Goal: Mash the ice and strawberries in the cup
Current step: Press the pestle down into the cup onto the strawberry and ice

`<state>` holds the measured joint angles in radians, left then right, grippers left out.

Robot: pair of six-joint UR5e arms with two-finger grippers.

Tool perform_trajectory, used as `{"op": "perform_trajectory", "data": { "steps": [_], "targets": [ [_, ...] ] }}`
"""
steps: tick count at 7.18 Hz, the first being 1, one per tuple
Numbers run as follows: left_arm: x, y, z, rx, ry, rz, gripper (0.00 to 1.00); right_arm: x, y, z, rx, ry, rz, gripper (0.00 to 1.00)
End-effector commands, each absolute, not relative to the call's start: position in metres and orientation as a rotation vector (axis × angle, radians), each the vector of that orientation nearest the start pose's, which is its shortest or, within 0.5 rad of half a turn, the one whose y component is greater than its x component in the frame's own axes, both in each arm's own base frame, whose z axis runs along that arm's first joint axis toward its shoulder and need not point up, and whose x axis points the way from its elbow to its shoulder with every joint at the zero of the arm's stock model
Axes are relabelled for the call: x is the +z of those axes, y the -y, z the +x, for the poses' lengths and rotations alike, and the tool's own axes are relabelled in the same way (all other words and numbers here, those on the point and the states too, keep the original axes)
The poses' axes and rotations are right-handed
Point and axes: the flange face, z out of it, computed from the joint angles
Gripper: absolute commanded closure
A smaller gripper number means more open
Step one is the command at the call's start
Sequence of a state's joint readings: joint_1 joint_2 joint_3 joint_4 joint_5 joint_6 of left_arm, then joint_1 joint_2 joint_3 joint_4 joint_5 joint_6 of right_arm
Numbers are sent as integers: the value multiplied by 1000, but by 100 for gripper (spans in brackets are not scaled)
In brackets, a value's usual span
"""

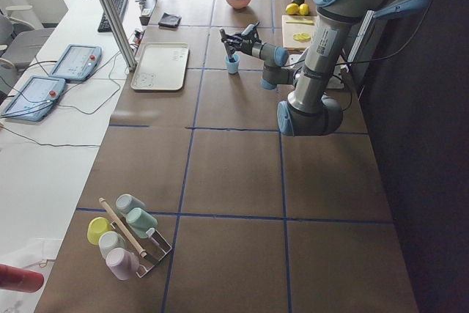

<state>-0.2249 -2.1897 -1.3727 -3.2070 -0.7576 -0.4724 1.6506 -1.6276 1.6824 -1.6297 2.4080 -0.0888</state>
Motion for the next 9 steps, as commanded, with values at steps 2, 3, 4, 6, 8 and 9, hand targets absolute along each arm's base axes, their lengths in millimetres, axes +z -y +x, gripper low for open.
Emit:
{"op": "perform_trajectory", "data": {
  "steps": [2,3,4,6,8,9],
  "targets": [
    [232,330,564,-256,-1155,1502,100,633,461,96,-8,833,67,1],
    [230,330,564,-258,-1157,1503,100,634,461,96,-8,833,65,1],
    [229,330,564,-258,-1161,1503,100,633,461,96,-8,833,67,1],
    [215,329,553,-274,-1188,1515,100,633,461,97,-8,832,67,1],
    [200,332,531,-300,-1217,1536,100,634,461,97,-13,827,67,1],
    [195,339,520,-322,-1219,1550,100,634,461,97,-13,824,67,1]
  ]
}}
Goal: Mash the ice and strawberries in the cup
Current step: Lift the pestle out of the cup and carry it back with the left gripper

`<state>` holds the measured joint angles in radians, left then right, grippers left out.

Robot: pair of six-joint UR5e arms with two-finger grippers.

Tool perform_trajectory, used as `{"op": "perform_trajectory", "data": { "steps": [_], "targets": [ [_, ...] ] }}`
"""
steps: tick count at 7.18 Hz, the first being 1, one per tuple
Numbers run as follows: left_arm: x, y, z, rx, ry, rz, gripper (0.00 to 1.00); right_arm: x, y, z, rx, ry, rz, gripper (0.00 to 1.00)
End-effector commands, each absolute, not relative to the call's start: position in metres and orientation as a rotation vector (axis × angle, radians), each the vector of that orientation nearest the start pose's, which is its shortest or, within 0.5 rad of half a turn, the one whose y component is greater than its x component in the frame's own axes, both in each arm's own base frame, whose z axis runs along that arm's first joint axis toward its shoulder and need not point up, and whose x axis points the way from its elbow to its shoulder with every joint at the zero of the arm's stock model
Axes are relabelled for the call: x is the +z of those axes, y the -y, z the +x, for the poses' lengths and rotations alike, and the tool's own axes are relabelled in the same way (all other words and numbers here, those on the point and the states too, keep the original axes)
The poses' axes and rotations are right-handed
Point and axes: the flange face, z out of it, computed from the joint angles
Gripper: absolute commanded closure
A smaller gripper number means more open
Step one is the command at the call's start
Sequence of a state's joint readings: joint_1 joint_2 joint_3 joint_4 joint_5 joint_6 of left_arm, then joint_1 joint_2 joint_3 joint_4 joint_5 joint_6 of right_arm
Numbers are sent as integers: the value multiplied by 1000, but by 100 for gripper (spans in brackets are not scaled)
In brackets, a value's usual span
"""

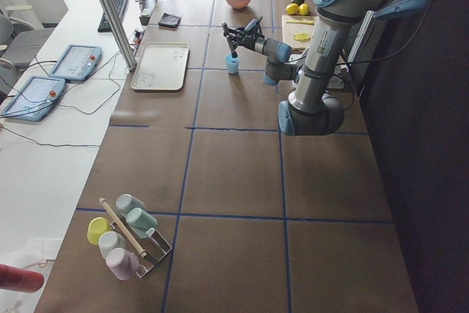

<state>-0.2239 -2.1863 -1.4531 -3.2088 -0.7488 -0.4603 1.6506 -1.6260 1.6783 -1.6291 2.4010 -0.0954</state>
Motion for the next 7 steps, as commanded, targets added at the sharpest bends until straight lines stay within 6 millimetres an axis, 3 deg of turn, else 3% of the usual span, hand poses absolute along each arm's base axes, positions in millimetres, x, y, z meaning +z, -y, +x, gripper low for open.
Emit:
{"op": "perform_trajectory", "data": {
  "steps": [1,2,3,4,5,7],
  "targets": [
    [181,343,503,-329,-1253,1567,100,637,459,97,-11,828,63,1],
    [180,345,479,-316,-1280,1582,100,651,456,96,2,840,38,1],
    [155,352,442,-317,-1262,1601,100,659,455,96,6,842,23,1],
    [143,375,418,-306,-1274,1595,100,650,460,96,-2,843,40,1],
    [177,399,400,-314,-1327,1507,100,643,464,96,-5,842,51,1],
    [221,452,364,-300,-1338,1302,100,640,468,97,-4,839,59,1]
  ]
}}
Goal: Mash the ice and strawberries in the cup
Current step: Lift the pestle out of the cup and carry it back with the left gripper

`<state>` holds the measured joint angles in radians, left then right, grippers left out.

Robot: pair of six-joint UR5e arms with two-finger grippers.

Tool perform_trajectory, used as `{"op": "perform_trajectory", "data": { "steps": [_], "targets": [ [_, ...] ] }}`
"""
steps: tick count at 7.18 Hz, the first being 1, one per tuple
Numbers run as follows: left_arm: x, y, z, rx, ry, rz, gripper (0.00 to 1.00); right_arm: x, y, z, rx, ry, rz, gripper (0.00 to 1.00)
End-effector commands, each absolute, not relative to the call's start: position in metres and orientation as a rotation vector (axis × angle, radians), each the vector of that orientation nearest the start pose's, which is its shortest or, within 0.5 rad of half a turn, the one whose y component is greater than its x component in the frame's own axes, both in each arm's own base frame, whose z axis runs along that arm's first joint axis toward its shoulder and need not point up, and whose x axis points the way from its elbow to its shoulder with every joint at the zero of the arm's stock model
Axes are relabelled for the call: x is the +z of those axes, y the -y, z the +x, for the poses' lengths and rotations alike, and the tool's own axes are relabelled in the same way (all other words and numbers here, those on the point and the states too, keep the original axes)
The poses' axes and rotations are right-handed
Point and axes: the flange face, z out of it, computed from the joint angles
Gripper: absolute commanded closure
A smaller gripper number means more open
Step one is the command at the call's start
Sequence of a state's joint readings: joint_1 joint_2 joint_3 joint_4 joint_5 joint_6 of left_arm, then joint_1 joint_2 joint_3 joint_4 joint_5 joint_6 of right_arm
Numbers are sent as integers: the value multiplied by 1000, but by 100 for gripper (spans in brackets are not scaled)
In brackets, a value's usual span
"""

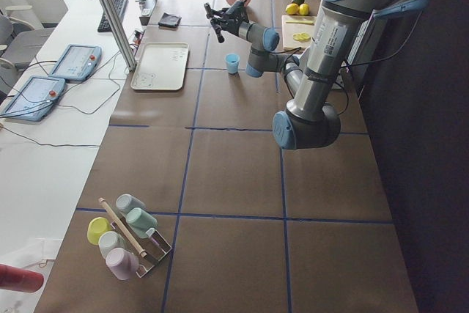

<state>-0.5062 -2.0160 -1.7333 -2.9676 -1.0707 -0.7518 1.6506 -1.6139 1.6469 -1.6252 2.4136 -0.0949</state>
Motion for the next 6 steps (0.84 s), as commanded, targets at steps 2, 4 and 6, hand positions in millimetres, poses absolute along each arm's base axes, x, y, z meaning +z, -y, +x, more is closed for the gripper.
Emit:
{"op": "perform_trajectory", "data": {
  "steps": [2,4,6],
  "targets": [
    [279,506,305,-264,-1281,1014,100,634,469,97,-6,838,70,1],
    [336,535,246,-227,-1232,758,100,627,470,96,-14,831,81,1],
    [390,522,217,-256,-1238,493,100,622,475,94,-23,829,87,1]
  ]
}}
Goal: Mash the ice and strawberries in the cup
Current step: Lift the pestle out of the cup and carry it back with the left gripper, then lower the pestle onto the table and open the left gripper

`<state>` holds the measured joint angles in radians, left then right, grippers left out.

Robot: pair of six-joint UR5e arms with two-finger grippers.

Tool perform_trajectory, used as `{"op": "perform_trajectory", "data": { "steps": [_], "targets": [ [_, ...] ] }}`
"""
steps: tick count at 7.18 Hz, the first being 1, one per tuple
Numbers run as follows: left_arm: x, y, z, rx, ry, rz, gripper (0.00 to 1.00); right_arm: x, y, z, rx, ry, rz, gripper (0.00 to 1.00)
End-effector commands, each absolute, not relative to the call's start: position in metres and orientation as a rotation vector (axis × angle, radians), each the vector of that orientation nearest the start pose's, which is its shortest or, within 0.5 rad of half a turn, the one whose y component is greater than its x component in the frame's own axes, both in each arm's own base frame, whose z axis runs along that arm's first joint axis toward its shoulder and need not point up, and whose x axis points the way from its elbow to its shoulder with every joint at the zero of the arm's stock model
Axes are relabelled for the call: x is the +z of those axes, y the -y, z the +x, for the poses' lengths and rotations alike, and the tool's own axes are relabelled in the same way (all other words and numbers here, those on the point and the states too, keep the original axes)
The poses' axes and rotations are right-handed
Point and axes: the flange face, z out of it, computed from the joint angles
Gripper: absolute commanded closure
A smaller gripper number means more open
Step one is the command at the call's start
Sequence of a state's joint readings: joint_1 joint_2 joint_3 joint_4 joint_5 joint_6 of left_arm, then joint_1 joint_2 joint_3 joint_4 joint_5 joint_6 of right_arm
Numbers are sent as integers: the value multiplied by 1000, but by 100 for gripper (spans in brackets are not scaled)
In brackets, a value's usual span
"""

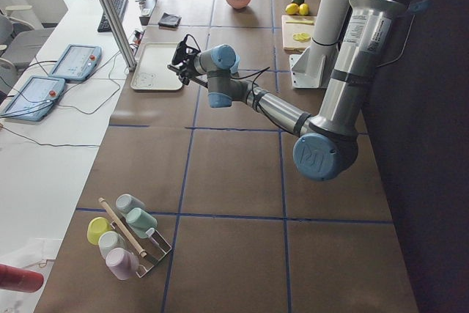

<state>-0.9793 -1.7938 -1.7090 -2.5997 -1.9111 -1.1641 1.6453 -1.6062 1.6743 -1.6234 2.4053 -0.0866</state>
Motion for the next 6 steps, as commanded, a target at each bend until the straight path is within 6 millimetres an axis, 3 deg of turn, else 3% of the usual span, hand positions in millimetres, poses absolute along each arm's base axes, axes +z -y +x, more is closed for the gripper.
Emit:
{"op": "perform_trajectory", "data": {
  "steps": [1,2,3,4,5,6],
  "targets": [
    [423,509,212,-250,-1211,393,100,622,476,90,-33,827,84,1],
    [456,497,205,-243,-1192,309,100,622,477,89,-33,827,84,1],
    [482,494,184,-282,-1152,227,100,622,477,88,-36,826,84,1],
    [495,495,163,-282,-1125,208,100,621,477,88,-35,827,85,1],
    [533,482,149,-180,-1027,216,100,622,477,88,-35,828,84,1],
    [549,481,147,-103,-959,202,100,621,477,88,-35,827,85,1]
  ]
}}
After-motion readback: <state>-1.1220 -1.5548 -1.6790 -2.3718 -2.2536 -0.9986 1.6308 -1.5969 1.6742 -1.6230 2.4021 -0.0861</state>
